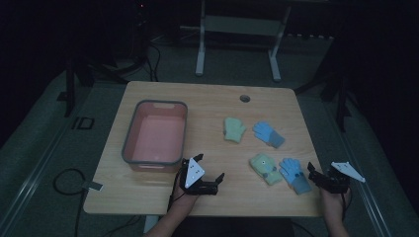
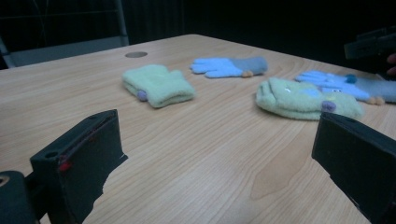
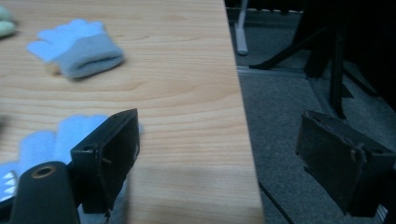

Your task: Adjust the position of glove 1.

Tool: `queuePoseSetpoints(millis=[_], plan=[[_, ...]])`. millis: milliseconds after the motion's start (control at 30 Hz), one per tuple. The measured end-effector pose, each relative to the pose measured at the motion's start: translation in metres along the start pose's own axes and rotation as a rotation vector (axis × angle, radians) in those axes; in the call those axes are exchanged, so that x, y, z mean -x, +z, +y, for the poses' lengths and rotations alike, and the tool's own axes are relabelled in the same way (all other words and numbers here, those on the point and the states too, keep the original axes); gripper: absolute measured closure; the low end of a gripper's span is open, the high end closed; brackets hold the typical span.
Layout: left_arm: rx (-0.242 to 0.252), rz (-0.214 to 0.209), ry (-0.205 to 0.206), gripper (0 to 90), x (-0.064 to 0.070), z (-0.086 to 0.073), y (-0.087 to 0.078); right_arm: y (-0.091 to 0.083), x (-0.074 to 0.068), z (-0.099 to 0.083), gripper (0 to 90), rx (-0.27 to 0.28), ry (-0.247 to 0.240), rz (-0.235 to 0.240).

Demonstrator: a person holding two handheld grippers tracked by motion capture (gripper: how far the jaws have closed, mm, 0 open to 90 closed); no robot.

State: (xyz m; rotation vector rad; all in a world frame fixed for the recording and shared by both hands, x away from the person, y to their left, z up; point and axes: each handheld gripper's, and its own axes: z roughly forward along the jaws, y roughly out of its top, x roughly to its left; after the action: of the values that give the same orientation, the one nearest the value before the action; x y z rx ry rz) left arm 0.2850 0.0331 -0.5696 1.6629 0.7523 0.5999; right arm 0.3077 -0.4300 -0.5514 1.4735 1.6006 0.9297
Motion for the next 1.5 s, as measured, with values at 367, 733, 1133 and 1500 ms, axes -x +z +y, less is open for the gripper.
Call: queuePoseSetpoints(millis=[367,733,1133,1500], plan=[[-0.003,-0.003,-0.001,2.1,0.0,0.0,0.001,0.002,0.002,0.001,13.6,-0.016,0.012,-0.007],[0.012,-0.046,-0.021,2.1,-0.005,0.0,0.0,0.005,0.004,0.007,12.5,-0.106,0.039,-0.013],[0.011,-0.042,0.0,2.1,-0.003,0.0,0.0,-0.004,-0.005,0.037,12.8,-0.124,0.004,0.019],[0.007,-0.039,0.021,2.1,0.0,0.0,0.0,-0.012,-0.022,0.085,12.8,-0.123,0.015,0.091]])
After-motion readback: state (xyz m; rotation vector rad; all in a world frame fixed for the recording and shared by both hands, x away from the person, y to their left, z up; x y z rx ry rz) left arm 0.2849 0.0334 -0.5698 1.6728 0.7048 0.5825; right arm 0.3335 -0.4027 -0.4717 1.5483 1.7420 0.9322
